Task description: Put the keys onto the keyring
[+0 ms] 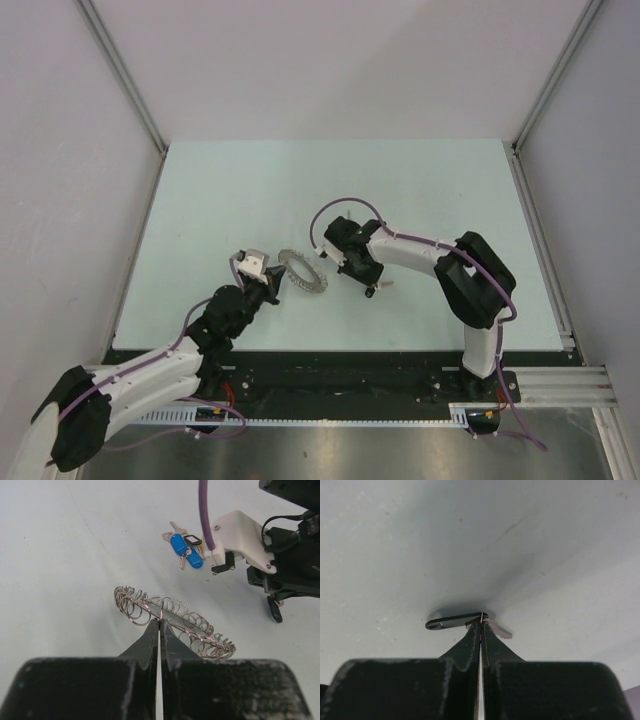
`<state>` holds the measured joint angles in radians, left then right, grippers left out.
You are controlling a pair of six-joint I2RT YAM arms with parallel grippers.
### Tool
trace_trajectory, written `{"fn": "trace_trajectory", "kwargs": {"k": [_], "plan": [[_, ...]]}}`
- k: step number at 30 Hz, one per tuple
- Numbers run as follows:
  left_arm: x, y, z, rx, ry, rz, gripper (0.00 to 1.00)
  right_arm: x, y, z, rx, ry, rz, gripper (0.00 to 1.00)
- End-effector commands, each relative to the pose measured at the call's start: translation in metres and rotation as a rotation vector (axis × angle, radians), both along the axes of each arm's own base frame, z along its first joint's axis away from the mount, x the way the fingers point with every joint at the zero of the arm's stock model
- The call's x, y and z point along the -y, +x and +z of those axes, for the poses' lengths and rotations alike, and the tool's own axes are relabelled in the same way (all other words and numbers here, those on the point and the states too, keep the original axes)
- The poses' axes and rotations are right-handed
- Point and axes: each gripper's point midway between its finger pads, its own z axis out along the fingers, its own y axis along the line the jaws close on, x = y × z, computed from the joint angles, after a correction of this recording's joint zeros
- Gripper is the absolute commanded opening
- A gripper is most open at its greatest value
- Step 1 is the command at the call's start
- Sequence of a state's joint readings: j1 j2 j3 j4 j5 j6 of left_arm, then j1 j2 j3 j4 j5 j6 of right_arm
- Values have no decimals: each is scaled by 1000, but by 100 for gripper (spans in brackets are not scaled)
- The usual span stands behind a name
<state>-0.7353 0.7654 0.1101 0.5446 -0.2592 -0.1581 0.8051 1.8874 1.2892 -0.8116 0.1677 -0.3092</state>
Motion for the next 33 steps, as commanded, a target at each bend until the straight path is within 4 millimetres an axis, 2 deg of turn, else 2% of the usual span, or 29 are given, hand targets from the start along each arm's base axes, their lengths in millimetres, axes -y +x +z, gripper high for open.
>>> {"fn": "trace_trajectory", "kwargs": {"k": [1,4,5,7,10,11,12,13,14,15,23,24,26,27,28,30,31,33], "plan": [[-2,3,14,29,-63,29,1,-27,15,3,44,46,50,4],[-2,2,12,25,-57,27,0,-38,19,8,72,75,51,8],[-2,2,12,25,-57,27,0,-42,21,15,90,106,47,15],[-1,2,12,25,-58,24,0,-47,23,22,94,157,28,24],[-1,2,12,25,-58,21,0,-53,23,39,115,240,8,32],[-1,2,13,26,-59,21,0,-53,19,38,104,257,8,33],[-1,2,12,25,-58,20,0,-57,21,48,137,303,2,34],[0,2,13,26,-59,20,0,-58,21,52,152,324,-2,34],[0,2,13,25,-60,20,0,-51,17,45,154,320,-11,34],[0,2,13,26,-59,20,0,-55,23,60,212,377,-16,34],[0,1,13,28,-61,14,0,-35,17,78,375,644,-158,32],[0,1,13,28,-61,14,1,-34,24,86,417,709,-180,31],[1,1,14,28,-61,12,1,-22,14,80,413,774,-222,31],[1,1,14,29,-62,12,1,-22,21,88,457,828,-234,29],[1,1,15,31,-64,12,1,-17,14,81,455,835,-244,28],[1,1,15,31,-65,10,1,-16,16,82,479,865,-259,28],[1,1,14,30,-64,9,1,-12,12,72,468,860,-265,28],[1,1,15,31,-65,9,1,-10,15,69,483,875,-273,28]]}}
